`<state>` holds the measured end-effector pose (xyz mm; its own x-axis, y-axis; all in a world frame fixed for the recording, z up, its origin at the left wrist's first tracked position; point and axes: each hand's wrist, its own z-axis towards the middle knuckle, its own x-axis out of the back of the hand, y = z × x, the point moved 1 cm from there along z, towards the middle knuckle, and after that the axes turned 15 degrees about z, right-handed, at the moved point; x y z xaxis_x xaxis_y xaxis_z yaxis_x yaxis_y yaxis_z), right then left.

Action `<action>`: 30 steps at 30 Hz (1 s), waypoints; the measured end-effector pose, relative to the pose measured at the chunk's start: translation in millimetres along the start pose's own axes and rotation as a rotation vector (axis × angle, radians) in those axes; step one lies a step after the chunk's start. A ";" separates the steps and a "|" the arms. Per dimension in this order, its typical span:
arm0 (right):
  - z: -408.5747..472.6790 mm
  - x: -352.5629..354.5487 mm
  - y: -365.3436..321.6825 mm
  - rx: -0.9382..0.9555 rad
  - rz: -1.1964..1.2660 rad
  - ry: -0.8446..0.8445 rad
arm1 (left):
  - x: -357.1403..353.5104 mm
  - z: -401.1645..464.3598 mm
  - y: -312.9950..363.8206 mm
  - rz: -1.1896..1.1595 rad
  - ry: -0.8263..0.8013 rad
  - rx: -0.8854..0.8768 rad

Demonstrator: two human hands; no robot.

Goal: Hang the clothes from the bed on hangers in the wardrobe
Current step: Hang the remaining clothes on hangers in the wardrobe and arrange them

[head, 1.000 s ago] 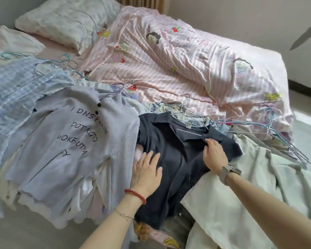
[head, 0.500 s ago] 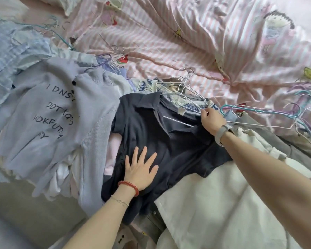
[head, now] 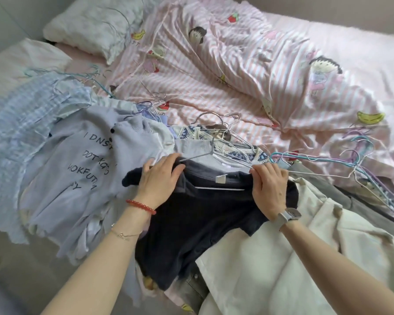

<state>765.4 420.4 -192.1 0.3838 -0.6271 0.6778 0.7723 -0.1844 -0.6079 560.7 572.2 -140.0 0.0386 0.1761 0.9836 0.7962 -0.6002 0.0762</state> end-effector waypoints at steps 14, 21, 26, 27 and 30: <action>-45.5 -25.8 -218.4 0.487 0.326 -0.923 | 23.0 -315.7 -140.5 -0.498 0.285 0.622; -165.9 -57.3 -368.1 1.019 0.360 -1.280 | 17.1 -535.9 -166.2 -0.312 0.585 1.126; -268.6 -60.2 -469.4 1.096 0.517 -1.556 | -3.7 -682.2 -168.7 0.028 0.737 1.464; -288.0 -60.5 -488.2 1.053 0.552 -1.613 | -7.6 -708.5 -166.4 0.060 0.755 1.527; -336.6 -57.5 -546.6 1.071 0.618 -1.677 | -7.5 -777.1 -161.8 0.116 0.832 1.698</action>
<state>150.8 302.5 -38.0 0.1561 0.8296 0.5361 0.0778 0.5308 -0.8439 -37.6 61.7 -32.8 0.2800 -0.4841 0.8290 0.5019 0.8100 0.3035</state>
